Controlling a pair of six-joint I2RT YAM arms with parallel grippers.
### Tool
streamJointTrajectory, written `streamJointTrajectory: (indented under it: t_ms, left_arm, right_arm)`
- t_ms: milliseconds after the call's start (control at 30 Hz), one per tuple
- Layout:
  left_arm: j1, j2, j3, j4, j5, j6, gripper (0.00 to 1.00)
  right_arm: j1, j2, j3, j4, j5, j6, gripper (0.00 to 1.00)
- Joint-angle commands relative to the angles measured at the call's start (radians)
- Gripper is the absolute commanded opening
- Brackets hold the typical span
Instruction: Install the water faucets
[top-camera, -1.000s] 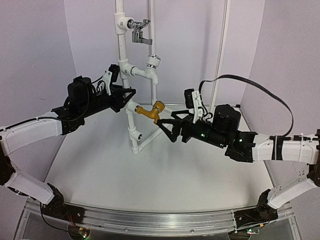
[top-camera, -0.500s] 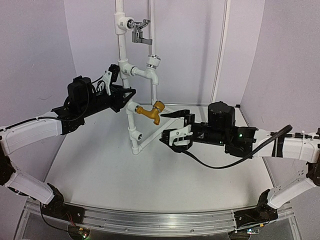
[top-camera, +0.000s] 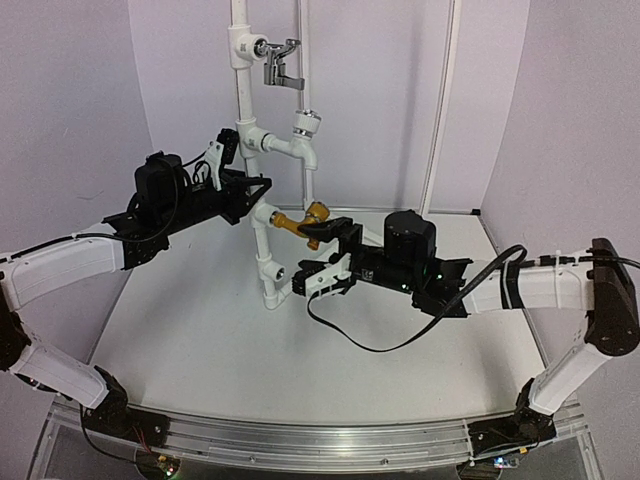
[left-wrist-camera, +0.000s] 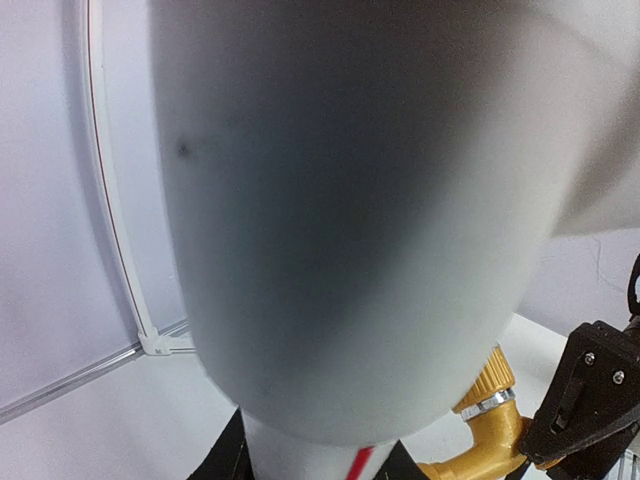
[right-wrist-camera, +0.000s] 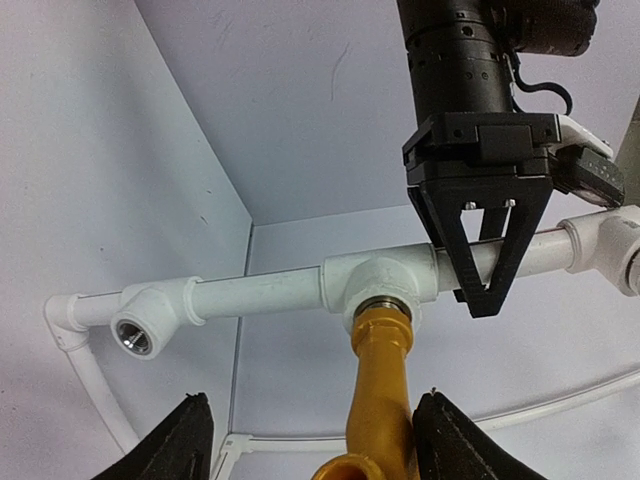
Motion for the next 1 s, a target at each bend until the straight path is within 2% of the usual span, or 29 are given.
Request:
streamJointTrajectory:
  t_ms: [0,267,433,500,567,767,967]
  left_arm:
    - [-0.026,0.026,-0.030,-0.161,0.142,-0.176,0.00]
    - [-0.027,0.029,-0.029,-0.161,0.145,-0.176,0.00]
    - [-0.027,0.029,-0.029,-0.161,0.149,-0.177,0.00]
    - [-0.026,0.031,-0.029,-0.161,0.154,-0.179,0.00]
    - [-0.026,0.033,-0.028,-0.161,0.157,-0.181,0.00]
    - [-0.028,0.035,-0.028,-0.162,0.161,-0.184,0.00]
    - [-0.028,0.038,-0.025,-0.161,0.164,-0.183,0.00]
  right_arm:
    - [-0.005,0.046,0.048,0.131,0.080,-0.037,0.66]
    - [-0.009,0.106,0.066,0.224,0.107,-0.049,0.50]
    - [-0.009,0.122,0.076,0.246,0.106,0.033,0.37]
    - [-0.009,0.121,0.071,0.246,0.097,0.080,0.24]
    - [-0.008,0.121,0.068,0.243,0.088,0.132,0.16]
    - [0.007,0.131,0.084,0.224,0.114,0.330,0.07]
    - [0.011,0.125,0.113,0.178,0.174,0.708,0.00]
